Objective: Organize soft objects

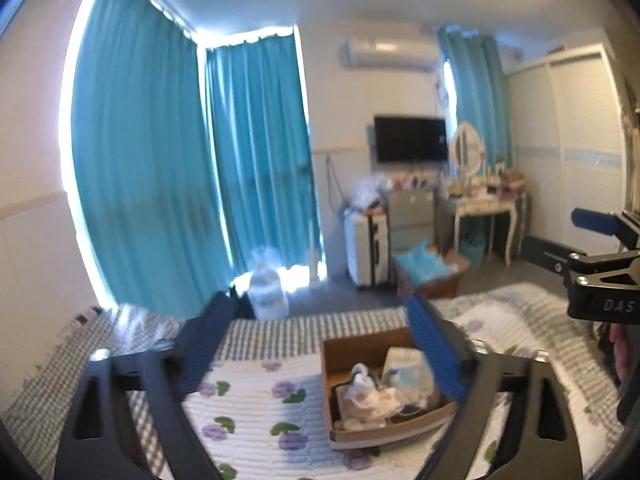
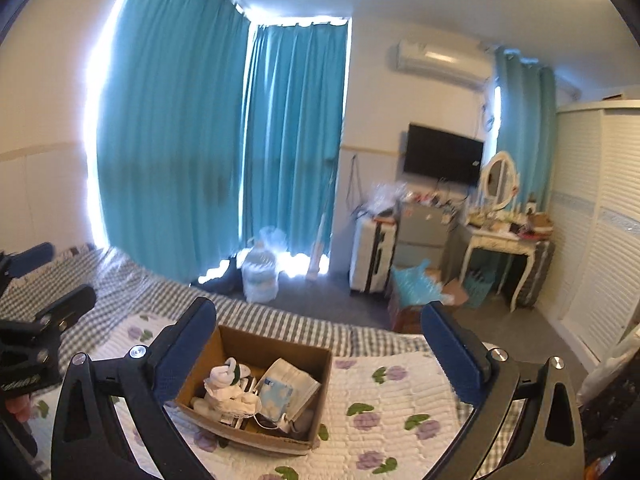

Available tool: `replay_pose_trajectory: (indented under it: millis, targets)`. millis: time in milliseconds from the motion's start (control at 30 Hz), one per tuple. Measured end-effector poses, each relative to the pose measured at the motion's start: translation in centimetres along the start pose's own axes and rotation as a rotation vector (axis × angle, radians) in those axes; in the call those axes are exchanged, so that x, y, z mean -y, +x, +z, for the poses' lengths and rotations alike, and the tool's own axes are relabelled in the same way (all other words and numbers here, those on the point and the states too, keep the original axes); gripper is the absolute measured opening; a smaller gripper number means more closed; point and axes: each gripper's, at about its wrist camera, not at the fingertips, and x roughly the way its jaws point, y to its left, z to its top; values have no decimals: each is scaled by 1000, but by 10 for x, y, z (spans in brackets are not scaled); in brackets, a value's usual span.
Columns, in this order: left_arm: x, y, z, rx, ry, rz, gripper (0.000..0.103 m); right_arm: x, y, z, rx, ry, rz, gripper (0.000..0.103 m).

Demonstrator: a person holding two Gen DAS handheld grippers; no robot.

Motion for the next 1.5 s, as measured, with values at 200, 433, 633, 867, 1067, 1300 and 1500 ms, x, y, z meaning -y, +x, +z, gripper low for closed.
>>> replay_pose_trajectory:
  millis: [200,433,633,867,1067,1300,1500]
  targets:
    - [-7,-36,-2,89,-32,-34,103,-8,-48,-5,60,10,44,103]
    - [-4,-39,-45,112,-57,-46,103,-14,-52,-66,87,55,90,103]
    - [0,3,-104,32,-41,43,103,-21,17,-140,-15,96,63,103]
    - [-3,38,-146,-64,-51,46,103,-31,50,-166,-84,61,38,103]
    - [-6,36,-148,-84,-61,46,103,-24,56,-170,-114,106,60,103]
    - [-7,35,-150,-91,-64,35,103,-26,53,-166,-124,116,74,103]
    - [-8,36,-149,-100,-63,34,103,-27,56,-165,-129,117,71,103]
